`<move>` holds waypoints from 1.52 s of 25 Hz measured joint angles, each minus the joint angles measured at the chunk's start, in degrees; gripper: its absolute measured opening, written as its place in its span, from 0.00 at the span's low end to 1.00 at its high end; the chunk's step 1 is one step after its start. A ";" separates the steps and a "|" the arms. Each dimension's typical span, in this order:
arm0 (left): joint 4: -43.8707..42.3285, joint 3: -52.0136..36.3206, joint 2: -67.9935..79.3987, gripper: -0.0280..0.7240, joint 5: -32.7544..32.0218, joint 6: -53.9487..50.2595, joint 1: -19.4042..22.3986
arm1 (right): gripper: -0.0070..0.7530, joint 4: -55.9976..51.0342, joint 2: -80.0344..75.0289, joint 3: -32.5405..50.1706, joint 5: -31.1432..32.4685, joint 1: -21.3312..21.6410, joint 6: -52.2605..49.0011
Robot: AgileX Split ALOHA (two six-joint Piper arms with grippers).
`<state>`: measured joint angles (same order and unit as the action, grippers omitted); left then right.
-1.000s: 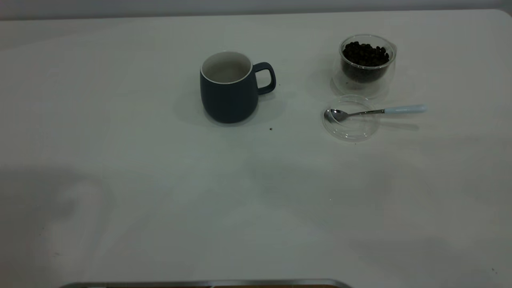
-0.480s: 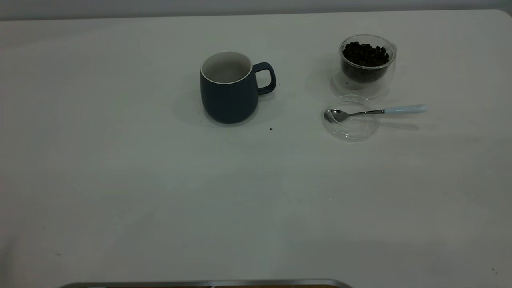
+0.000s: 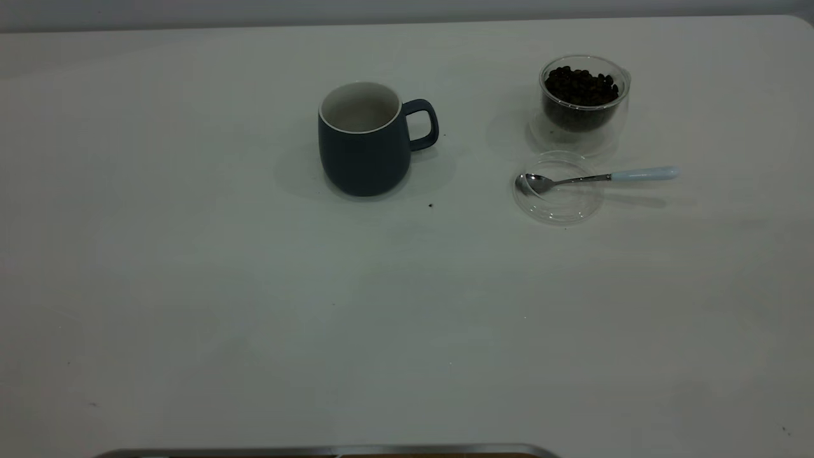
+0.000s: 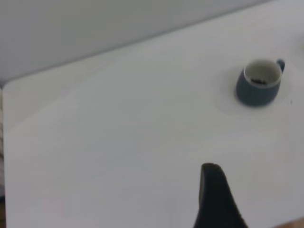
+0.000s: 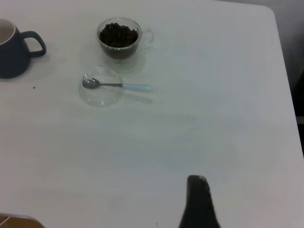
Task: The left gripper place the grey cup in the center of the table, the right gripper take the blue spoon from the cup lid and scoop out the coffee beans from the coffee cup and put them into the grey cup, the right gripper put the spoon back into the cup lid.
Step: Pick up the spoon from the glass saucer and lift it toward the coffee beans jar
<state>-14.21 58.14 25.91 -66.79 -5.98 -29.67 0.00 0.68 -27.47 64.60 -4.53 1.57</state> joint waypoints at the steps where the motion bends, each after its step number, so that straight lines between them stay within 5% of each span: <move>1: 0.27 -1.94 -1.59 0.72 0.00 0.04 0.00 | 0.78 0.00 0.00 0.00 0.00 0.00 0.00; 16: 14.21 -28.02 -17.06 0.72 0.31 4.58 0.00 | 0.78 0.00 0.00 0.00 0.00 0.00 0.00; 30: 14.72 -30.29 -18.41 0.72 1.79 5.98 0.00 | 0.78 0.00 0.00 0.00 0.00 0.00 0.00; 33: 14.78 -30.29 -19.14 0.72 1.79 5.98 3.01 | 0.78 0.00 0.00 0.00 0.00 0.00 0.00; 38: 14.78 -30.29 -22.31 0.72 1.84 5.98 15.49 | 0.78 0.00 0.00 0.00 0.00 0.00 0.00</move>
<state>0.57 27.84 3.61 -64.94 0.00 -14.18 0.00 0.68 -27.47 64.60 -4.53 1.57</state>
